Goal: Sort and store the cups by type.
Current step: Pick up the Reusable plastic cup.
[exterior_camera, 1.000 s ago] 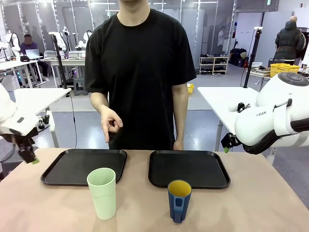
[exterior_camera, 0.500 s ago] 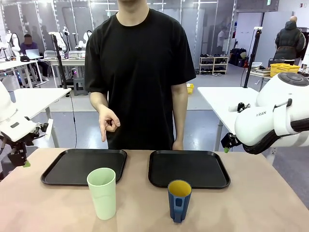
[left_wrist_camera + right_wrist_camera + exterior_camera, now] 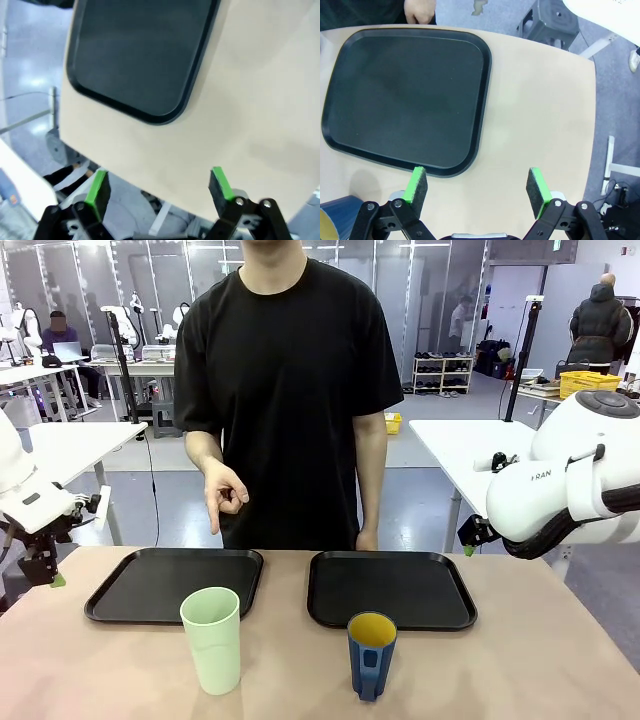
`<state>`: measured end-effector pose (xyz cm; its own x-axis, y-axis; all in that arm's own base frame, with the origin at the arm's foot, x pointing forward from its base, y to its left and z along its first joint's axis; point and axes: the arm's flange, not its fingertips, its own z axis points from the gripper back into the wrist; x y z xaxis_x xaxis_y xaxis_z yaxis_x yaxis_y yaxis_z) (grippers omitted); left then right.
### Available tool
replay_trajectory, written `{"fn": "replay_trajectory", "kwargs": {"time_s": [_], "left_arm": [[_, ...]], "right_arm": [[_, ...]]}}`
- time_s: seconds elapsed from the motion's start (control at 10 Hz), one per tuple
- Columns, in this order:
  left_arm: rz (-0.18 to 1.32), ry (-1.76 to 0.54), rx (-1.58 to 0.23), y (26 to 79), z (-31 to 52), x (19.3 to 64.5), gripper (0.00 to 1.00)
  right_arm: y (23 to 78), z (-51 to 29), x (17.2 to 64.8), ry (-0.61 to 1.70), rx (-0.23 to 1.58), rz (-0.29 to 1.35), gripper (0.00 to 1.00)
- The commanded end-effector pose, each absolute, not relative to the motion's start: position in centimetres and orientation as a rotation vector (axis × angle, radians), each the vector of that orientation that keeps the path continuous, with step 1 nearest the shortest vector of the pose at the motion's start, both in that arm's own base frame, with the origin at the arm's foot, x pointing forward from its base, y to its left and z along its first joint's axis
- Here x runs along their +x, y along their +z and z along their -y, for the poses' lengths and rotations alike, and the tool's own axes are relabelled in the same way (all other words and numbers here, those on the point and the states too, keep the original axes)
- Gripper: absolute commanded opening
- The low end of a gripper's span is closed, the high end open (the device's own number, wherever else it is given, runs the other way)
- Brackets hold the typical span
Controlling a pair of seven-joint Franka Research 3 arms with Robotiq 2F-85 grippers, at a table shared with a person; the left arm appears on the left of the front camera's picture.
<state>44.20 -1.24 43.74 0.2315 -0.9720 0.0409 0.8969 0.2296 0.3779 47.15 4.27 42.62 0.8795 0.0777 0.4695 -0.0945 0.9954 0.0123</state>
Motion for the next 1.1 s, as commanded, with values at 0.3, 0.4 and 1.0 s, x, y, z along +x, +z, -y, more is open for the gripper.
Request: {"fn": "replay_trajectory", "kwargs": {"time_s": [0.3,0.4,1.0], "left_arm": [[0.468,-1.432,-0.04,37.7,-0.5,40.1,1.0],[0.555,-1.443,-0.121,36.8,-0.8,39.4,1.0],[0.824,-1.455,-0.714,31.0,-2.0,39.3,1.0]], "right_arm": [[42.5,-4.2,47.3,0.1,0.024,0.489,1.0],[42.5,-4.2,47.3,0.1,0.024,0.489,1.0],[42.5,-4.2,47.3,0.1,0.024,0.489,1.0]]}}
